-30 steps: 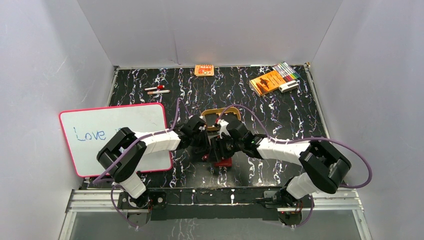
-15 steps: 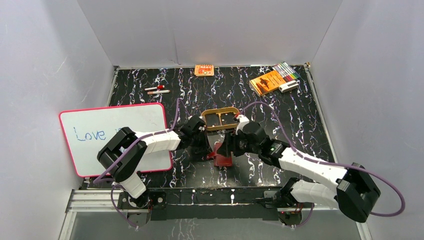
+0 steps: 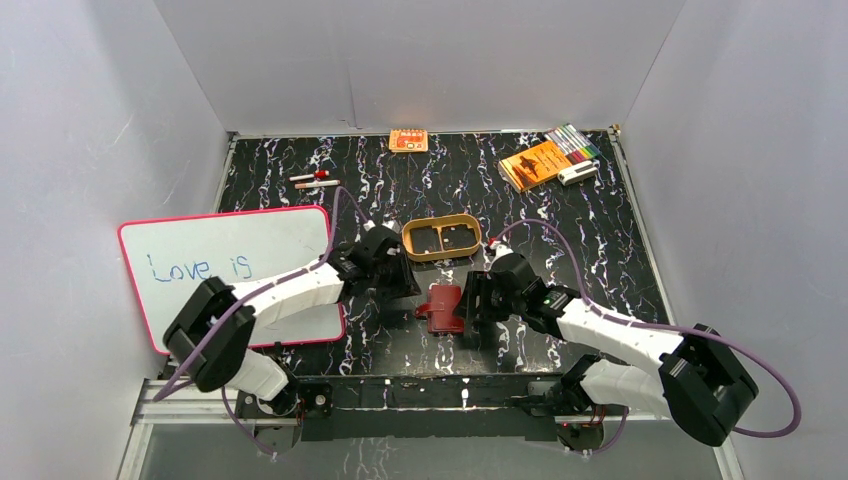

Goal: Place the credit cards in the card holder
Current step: Close the card holder at the center of the board, then pick up the card holder from the center of the board.

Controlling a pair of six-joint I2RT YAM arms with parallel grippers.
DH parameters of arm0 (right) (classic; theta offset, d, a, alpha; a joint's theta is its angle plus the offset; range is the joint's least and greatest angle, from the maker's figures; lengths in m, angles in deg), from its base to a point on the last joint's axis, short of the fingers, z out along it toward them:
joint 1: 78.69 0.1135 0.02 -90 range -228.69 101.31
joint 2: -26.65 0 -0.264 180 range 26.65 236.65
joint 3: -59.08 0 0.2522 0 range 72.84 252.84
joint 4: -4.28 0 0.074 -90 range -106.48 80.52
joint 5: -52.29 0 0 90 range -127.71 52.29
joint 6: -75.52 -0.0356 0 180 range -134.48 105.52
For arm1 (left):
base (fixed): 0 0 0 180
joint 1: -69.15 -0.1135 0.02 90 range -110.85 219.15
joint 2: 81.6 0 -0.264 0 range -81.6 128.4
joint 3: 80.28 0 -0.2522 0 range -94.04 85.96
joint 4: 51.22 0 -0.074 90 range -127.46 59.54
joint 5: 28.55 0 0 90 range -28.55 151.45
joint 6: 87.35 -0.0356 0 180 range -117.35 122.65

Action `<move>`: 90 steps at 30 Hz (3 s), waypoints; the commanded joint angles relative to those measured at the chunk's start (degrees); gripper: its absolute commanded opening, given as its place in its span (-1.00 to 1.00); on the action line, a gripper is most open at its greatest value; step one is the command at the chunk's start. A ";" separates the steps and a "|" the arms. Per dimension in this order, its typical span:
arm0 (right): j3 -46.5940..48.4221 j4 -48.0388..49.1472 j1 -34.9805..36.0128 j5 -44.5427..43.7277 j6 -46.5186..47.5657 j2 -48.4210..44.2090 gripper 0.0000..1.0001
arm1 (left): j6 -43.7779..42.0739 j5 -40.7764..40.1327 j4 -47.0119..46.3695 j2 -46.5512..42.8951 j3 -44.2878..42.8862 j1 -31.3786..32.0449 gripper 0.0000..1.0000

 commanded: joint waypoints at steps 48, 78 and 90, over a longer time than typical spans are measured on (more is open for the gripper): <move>-8.63 22.75 -6.88 15.58 -11.16 4.99 0.37 | -1.53 2.28 -2.93 10.47 1.85 3.75 -0.45; -6.62 37.85 -7.81 24.44 -13.26 21.95 -0.16 | 0.67 3.48 -5.47 12.68 5.33 2.60 -0.48; -5.06 38.38 -7.39 25.91 -10.32 20.62 -1.00 | 0.35 2.77 -2.84 9.58 3.55 2.49 -0.46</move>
